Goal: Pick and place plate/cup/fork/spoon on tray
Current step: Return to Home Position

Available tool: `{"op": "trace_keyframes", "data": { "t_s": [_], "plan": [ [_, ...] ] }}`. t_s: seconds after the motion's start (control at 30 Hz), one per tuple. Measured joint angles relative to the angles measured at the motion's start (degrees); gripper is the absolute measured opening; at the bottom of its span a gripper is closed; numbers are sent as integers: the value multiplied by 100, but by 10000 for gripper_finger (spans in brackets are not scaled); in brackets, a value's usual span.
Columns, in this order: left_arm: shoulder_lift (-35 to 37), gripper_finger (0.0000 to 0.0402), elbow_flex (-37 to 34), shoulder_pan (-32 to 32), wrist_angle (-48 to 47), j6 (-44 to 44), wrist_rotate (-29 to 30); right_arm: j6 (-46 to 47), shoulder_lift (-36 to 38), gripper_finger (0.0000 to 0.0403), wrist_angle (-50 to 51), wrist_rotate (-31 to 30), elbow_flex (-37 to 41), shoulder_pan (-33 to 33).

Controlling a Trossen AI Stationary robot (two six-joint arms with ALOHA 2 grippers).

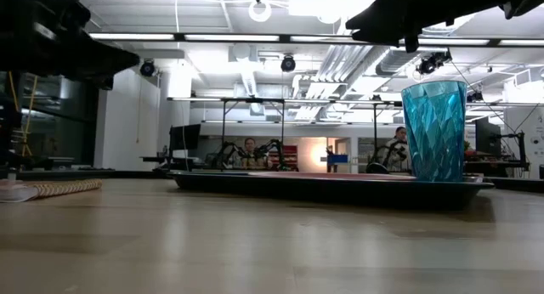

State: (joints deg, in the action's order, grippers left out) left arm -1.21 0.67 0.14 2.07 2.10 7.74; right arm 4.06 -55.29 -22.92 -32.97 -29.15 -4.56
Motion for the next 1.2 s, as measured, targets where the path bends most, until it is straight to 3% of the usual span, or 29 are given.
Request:
{"op": "trace_keyframes", "data": {
  "t_s": [0.1, 0.17, 0.37, 0.57, 0.67, 0.8, 0.87, 1.03, 1.2],
  "plan": [
    [-15, 0, 0, -7, -96, -44, -724, 0, 0, 183, 50, 0, 0, 1],
    [-9, 0, 0, -11, -89, -46, -898, 1, 0, 183, 89, 2, 0, 1],
    [-13, 0, 0, -7, -78, -97, -193, 2, 99, 183, 174, 19, 0, 0],
    [-11, 0, 0, -7, -40, -98, -11, 422, 1083, 176, 1363, 71, 0, 0],
    [-11, 0, 0, -7, -40, -98, -11, 581, 1711, 142, 2268, 183, 0, 0],
    [-11, 0, 0, -7, -40, -98, -11, 901, 2468, 41, 3266, 232, 0, 0],
    [-11, 0, 0, -7, -40, -98, -11, 954, 2764, 12, 3525, 430, 0, 0],
    [-11, 0, 0, -7, -38, -98, -11, 896, 3160, 15, 3630, 1011, 67, 0],
    [-11, 0, 0, -7, -38, -98, -9, 623, 3601, 7, 2514, 1534, 1138, 0]
  ]
}}
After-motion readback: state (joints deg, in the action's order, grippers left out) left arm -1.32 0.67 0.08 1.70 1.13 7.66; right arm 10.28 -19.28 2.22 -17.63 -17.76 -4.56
